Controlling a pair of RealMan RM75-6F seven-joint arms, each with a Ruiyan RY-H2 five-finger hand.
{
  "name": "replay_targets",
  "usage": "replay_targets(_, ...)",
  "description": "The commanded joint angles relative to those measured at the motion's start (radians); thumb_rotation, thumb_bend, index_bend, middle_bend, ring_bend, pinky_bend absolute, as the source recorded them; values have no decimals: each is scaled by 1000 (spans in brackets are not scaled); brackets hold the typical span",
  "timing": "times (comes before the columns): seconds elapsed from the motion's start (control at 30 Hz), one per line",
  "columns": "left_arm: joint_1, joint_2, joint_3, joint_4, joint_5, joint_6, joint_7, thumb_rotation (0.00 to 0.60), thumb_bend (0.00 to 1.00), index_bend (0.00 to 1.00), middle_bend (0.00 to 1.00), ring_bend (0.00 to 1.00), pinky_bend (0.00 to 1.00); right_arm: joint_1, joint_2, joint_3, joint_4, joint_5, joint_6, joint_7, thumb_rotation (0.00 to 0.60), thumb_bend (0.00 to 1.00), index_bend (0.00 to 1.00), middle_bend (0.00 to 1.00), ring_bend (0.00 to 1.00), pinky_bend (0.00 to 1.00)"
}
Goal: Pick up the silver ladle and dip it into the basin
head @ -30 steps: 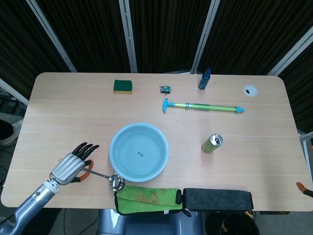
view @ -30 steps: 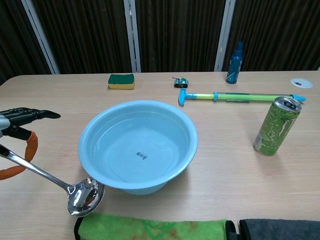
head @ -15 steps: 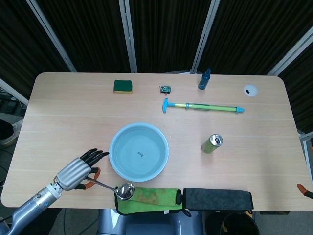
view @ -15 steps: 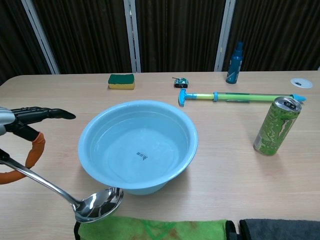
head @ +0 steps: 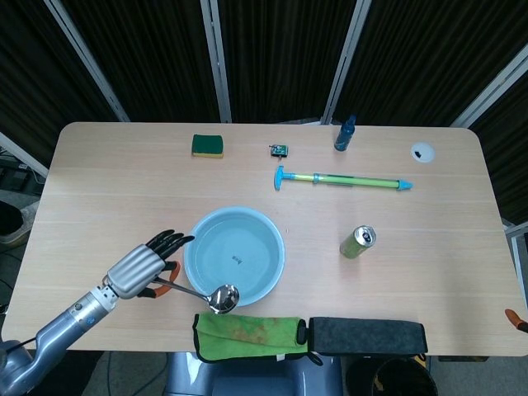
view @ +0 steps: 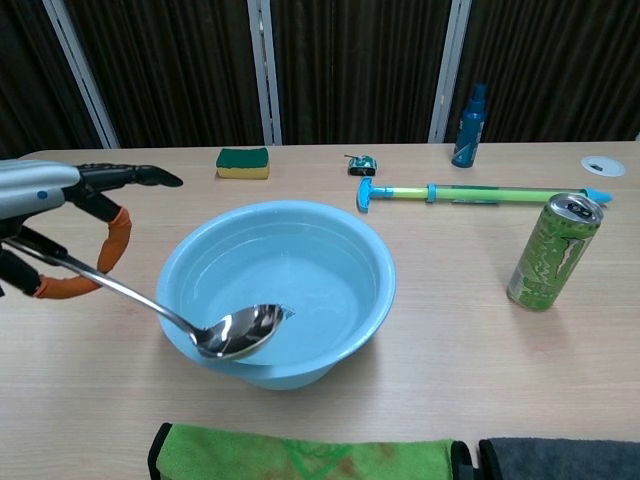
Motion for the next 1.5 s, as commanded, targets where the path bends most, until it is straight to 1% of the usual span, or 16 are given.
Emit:
replay_targets(0.03, -34, -5, -42, 33, -49, -45, 6, 600, 402, 595, 0, 0, 0, 4, 1, 4, 2, 9, -9, 0, 600, 0, 0, 0, 0, 0)
replay_targets(0.17, -58, -18, -68, 62, -93, -91, 27, 600, 402, 595, 0, 0, 0, 6, 2, 8, 1, 18, -14, 2, 600, 0, 0, 0, 0, 0)
replay_targets(0.3, -84, -43, -80, 97, -134, -151, 1, 600, 402, 594, 0, 0, 0, 7, 2, 7, 1, 17, -17, 1, 600, 0, 0, 0, 0, 0)
replay_targets(0.43, -115, -112, -94, 183, -164, -204, -51, 600, 402, 595, 0, 0, 0, 15, -2, -4, 2, -1, -31, -14, 600, 0, 0, 0, 0, 0)
replay_targets(0.57, -146, -181, -102, 268, -170, -238, -107, 600, 403, 594, 0, 0, 0, 16, -1, 0, 0, 8, -34, -11, 600, 0, 0, 0, 0, 0)
replay_targets(0.67, -173, -238, -109, 337, -166, -259, -115, 600, 405, 593, 0, 0, 0, 17, 1, 0, 3, 9, -37, -3, 600, 0, 0, 0, 0, 0)
replay_targets(0.87, -220, -312, -118, 402, -163, -295, -136, 600, 407, 594, 0, 0, 0, 19, 7, -4, 6, 3, -44, 9, 600, 0, 0, 0, 0, 0)
replay_targets(1.0, -238, -338, -117, 422, -157, -304, -147, 600, 408, 594, 0, 0, 0, 20, 9, -5, 10, 3, -48, 17, 600, 0, 0, 0, 0, 0)
replay_targets(1.23, -250, -341, -111, 428, -158, -305, -130, 600, 409, 595, 0, 0, 0, 12, 15, -4, 15, 4, -36, 35, 600, 0, 0, 0, 0, 0)
replay_targets(1.4, -249, -310, -104, 401, -178, -323, -89, 600, 408, 595, 0, 0, 0, 5, 16, -2, 19, 7, -23, 41, 600, 0, 0, 0, 0, 0)
replay_targets(1.5, -242, -273, -107, 359, -189, -309, -48, 600, 408, 596, 0, 0, 0, 5, 15, -2, 17, 6, -23, 37, 600, 0, 0, 0, 0, 0)
